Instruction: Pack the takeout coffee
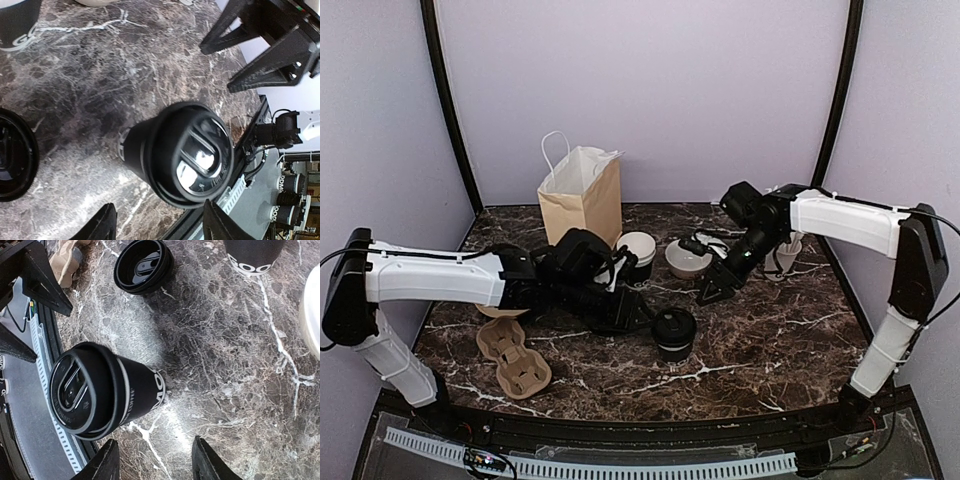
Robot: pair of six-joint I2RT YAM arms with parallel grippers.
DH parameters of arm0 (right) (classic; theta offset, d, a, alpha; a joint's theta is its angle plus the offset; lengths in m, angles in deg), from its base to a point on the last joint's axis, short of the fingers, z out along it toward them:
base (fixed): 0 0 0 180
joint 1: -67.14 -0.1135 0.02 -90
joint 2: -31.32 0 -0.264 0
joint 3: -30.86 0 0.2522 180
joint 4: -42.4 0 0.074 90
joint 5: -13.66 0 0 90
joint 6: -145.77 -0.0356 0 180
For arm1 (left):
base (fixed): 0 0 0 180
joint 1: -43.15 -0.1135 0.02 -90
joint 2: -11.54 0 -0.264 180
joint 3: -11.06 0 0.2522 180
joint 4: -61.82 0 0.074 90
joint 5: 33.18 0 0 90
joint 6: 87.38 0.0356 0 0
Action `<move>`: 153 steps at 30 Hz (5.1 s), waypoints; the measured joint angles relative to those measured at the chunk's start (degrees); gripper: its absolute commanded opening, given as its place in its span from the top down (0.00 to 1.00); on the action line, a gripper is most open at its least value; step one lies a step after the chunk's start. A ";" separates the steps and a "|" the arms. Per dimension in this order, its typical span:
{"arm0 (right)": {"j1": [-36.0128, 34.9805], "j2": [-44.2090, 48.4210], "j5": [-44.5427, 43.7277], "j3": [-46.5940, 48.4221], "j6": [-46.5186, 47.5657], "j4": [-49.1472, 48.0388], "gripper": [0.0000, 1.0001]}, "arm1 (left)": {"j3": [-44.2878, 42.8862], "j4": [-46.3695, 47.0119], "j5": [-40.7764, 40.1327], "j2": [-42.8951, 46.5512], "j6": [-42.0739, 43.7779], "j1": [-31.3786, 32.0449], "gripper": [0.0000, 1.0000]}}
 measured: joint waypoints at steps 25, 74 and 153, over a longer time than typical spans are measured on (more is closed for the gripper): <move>0.00 -3.19 7.91 -0.52 0.59 -2.43 0.35 | 1.33 9.44 8.81 -7.82 -7.34 4.52 0.36; -0.90 -5.92 13.94 -3.41 0.35 -4.15 0.43 | 2.21 16.46 23.63 -13.70 -8.31 -1.55 0.54; 5.25 -3.48 16.20 -7.69 0.33 1.75 0.51 | -1.22 11.91 15.93 -11.41 -10.43 -6.10 0.58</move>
